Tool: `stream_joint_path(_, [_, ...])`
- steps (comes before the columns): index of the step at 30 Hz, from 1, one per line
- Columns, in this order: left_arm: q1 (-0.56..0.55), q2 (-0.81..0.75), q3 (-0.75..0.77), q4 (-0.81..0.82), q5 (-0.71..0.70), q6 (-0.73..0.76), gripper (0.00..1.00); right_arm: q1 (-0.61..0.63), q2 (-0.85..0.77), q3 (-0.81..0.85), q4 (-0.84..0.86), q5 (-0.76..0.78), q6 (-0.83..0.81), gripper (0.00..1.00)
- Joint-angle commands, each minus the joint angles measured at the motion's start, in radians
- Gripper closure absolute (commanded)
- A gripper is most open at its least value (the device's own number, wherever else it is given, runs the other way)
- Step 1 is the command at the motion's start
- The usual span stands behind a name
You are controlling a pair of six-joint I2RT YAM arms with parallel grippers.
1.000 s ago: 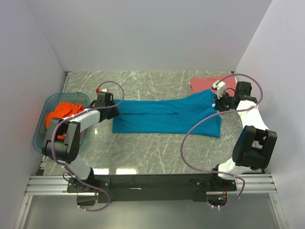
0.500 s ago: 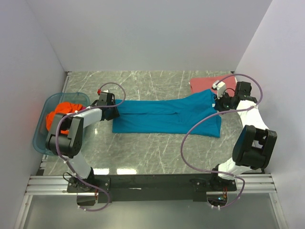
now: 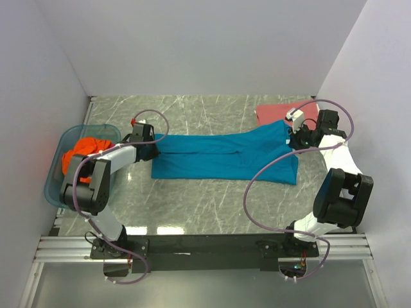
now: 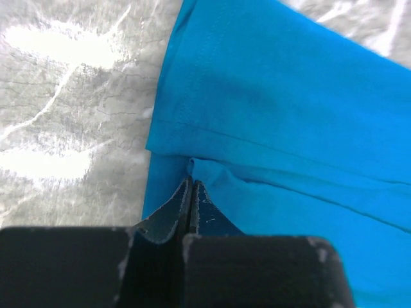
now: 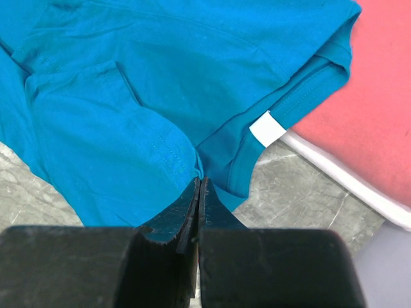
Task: Fold and stack the t-shirts
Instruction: Fold the tshirt
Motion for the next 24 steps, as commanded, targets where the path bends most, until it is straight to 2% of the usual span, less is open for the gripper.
stream_joint_path(1, [0.0,-0.123,-0.019,0.011,0.023,0.001,1.0,0.004,-0.04,0.008,0.007,-0.015,-0.018,1.0])
stream_joint_path(9, [0.0,-0.378,-0.203,0.013,0.077,-0.061,0.99,-0.016,-0.163,-0.019,-0.025,-0.046,-0.024,1.0])
stream_joint_path(16, [0.0,-0.66,-0.389,-0.043,0.129,-0.122,0.99,-0.016,-0.241,-0.067,-0.037,-0.061,-0.026,1.0])
stream_joint_path(24, [0.0,-0.811,-0.443,-0.112,0.125,-0.174,1.0,-0.02,-0.296,-0.116,-0.031,-0.043,-0.029,1.0])
